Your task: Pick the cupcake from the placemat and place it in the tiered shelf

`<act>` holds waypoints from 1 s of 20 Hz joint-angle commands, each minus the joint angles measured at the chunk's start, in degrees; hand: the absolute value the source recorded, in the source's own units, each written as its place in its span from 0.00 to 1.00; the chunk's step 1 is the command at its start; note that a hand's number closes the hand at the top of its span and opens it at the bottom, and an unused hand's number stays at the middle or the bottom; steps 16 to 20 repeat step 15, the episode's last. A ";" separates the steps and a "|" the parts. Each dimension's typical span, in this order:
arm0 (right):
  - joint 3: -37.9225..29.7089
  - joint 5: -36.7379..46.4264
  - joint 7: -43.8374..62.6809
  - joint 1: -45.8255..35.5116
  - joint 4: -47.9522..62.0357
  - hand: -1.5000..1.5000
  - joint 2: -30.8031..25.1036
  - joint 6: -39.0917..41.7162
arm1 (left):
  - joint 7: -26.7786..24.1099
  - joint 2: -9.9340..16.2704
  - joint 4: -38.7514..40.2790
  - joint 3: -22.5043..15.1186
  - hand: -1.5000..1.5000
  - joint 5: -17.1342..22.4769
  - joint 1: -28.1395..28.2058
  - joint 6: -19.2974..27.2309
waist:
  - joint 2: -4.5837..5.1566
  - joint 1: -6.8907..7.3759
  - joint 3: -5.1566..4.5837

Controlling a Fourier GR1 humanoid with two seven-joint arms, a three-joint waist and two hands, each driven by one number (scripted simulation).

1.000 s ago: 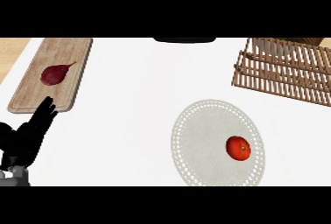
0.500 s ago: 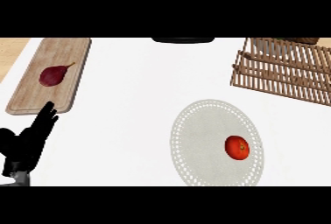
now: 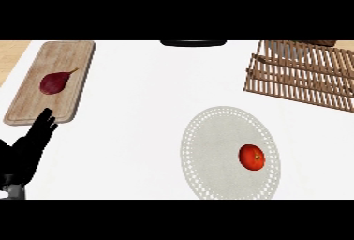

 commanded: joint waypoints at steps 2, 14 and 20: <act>-6.89 -3.75 -1.43 5.90 3.39 0.00 -10.28 5.76 | 0.74 -1.43 -3.59 -0.94 0.50 -0.94 2.94 1.08 | -0.04 -0.42 0.10; -18.04 -4.96 -12.99 22.33 23.43 0.00 -32.88 24.09 | -1.37 0.39 0.21 1.93 0.50 -0.02 2.47 -1.52 | 0.08 -1.91 0.32; -18.49 -5.23 -13.02 22.03 23.82 0.00 -35.35 25.61 | -1.60 -0.85 -0.30 1.38 0.50 -0.65 1.98 -0.07 | 0.02 -2.30 0.37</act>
